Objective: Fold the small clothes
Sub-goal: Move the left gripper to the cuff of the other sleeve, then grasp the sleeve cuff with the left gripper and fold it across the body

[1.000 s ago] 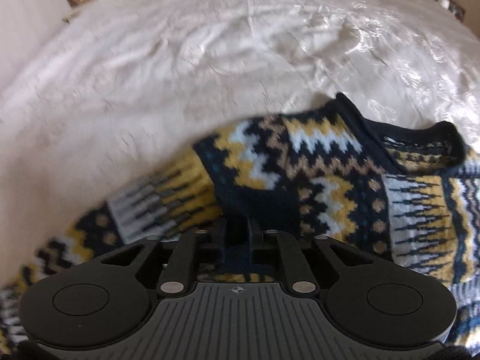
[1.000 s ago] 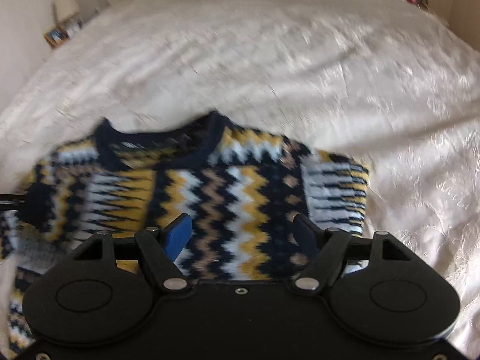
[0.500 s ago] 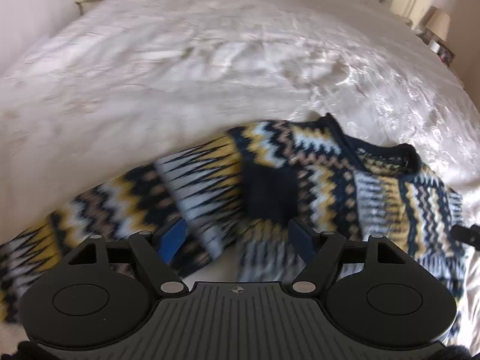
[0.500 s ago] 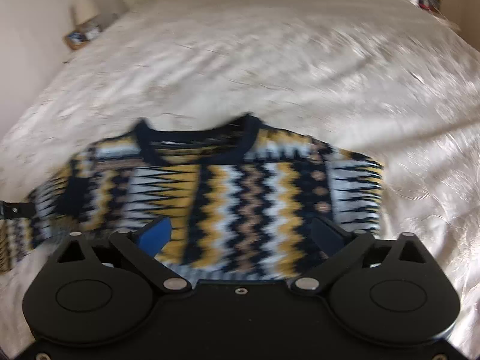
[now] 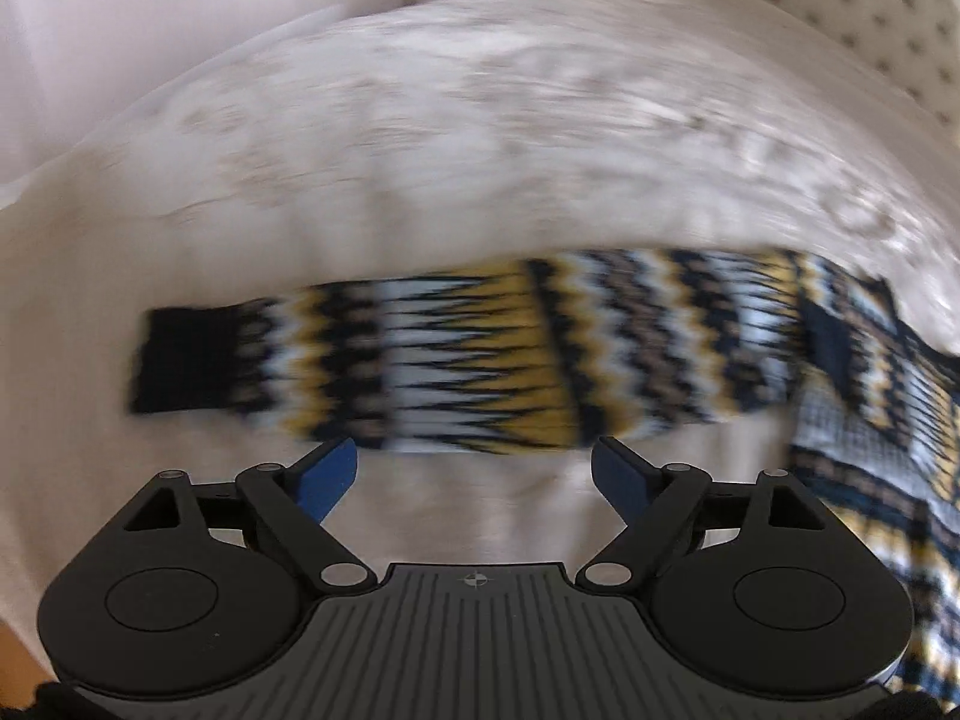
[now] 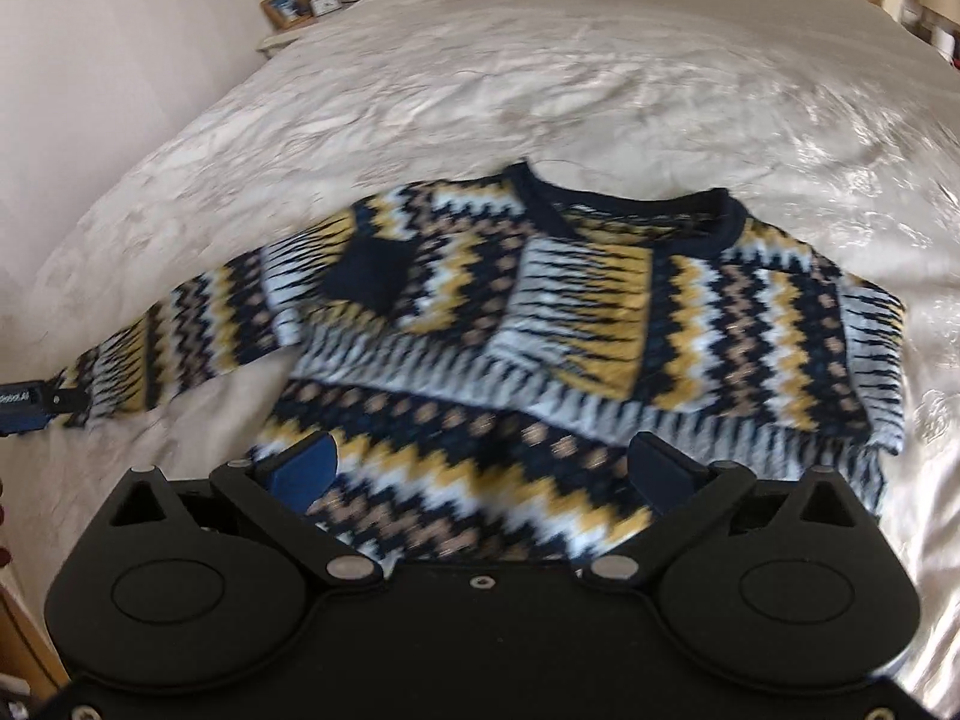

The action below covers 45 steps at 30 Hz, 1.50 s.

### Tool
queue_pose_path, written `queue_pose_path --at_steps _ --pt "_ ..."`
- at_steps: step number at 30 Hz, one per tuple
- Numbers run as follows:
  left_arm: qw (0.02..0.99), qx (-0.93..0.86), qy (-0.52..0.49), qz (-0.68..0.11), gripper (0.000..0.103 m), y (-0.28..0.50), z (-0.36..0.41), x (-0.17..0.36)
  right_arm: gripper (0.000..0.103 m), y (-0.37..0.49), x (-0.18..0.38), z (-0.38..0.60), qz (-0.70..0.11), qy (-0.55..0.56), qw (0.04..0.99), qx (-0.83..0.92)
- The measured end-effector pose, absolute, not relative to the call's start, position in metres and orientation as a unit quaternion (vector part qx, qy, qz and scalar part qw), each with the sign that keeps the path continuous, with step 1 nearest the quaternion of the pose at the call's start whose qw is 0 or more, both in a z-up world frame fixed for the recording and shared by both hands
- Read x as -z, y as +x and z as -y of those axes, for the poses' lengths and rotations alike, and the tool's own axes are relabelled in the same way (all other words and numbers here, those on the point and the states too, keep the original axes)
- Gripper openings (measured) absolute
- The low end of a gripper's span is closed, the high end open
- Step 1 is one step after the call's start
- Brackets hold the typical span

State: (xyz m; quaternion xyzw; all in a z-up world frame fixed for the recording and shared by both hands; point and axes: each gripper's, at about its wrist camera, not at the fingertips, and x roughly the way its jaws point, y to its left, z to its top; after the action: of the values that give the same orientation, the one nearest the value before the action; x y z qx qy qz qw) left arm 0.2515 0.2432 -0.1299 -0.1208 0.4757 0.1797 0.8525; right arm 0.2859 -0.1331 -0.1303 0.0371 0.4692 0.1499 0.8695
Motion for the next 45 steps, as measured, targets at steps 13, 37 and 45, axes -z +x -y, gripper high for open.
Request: queue_pose_path --at_steps 13,37,45 --pt "0.823 -0.223 -0.190 -0.487 0.102 0.263 -0.333 0.192 0.103 0.259 0.116 0.074 -0.479 0.019 0.863 -0.159" --pt "0.857 -0.247 -0.175 -0.418 0.007 0.273 -0.333 0.167 0.103 0.270 0.153 0.033 -0.569 -0.005 0.808 -0.155" --pt "0.915 -0.187 -0.123 -0.336 0.006 0.297 -0.290 0.102 0.103 0.270 0.147 0.036 -0.559 0.009 0.812 -0.166"
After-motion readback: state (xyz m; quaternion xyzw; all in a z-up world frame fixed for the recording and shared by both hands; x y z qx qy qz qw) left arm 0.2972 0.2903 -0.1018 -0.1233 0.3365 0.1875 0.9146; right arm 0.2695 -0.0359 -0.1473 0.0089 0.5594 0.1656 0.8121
